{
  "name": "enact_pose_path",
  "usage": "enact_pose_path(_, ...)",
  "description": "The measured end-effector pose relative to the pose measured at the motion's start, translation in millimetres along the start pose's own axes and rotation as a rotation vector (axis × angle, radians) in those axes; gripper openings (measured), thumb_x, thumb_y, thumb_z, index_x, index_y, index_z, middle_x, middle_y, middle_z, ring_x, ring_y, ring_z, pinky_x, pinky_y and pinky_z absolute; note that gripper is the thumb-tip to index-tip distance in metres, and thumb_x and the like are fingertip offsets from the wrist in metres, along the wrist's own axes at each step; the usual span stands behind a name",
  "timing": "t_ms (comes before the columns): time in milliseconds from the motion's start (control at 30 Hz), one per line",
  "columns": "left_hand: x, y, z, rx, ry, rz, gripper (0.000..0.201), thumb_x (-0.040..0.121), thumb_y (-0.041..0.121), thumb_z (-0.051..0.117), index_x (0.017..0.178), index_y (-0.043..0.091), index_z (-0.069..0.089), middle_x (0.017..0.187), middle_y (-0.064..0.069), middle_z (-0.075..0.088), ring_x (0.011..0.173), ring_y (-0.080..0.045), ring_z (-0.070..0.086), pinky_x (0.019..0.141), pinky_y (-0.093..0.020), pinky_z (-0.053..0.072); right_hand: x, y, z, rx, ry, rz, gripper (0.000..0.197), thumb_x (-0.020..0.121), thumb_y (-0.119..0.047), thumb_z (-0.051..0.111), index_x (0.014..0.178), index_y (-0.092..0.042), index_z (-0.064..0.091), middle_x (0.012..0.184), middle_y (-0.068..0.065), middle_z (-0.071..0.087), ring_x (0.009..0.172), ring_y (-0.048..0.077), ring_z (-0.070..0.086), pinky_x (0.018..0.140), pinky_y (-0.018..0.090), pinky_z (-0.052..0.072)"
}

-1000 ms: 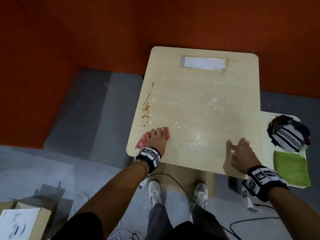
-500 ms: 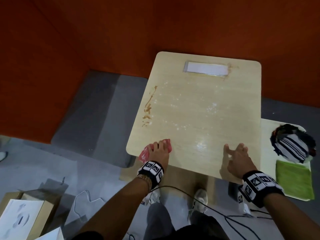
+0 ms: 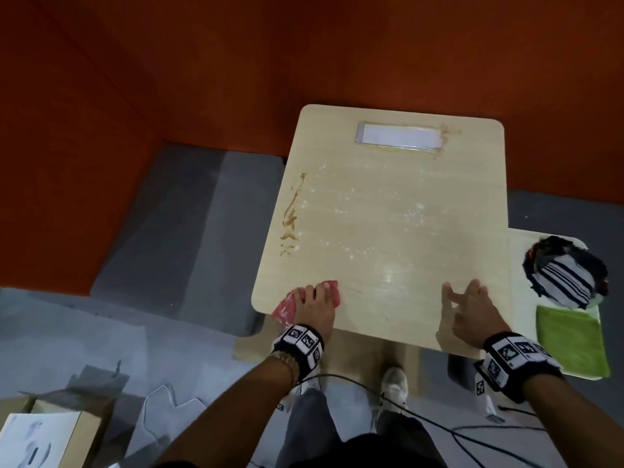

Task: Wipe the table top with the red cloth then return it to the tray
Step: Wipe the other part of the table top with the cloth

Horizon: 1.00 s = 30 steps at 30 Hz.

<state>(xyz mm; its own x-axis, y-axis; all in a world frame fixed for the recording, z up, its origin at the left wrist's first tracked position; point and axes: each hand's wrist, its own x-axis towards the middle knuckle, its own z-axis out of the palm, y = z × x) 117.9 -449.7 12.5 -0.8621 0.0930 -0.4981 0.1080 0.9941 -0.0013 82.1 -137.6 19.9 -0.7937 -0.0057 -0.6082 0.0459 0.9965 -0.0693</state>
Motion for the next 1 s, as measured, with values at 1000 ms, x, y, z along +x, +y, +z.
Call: enact_pose_path(1000, 54.6, -64.3, -49.7, 0.061, 0.077, 0.015, 0.067, 0.081, 0.010, 0.050, 0.142, -0.003, 0.026, 0.133, -0.021, 0.040, 0.114, -0.040, 0.042, 0.097, -0.049, 0.037, 3.5, 2.1, 3.5, -0.025, 0.037, 0.001, 0.067, 0.085, -0.009, 0.050, 0.149, -0.024, 0.035, 0.139, 0.027, 0.023, 0.131, 0.047, 0.030, 0.090, 0.042, 0.047)
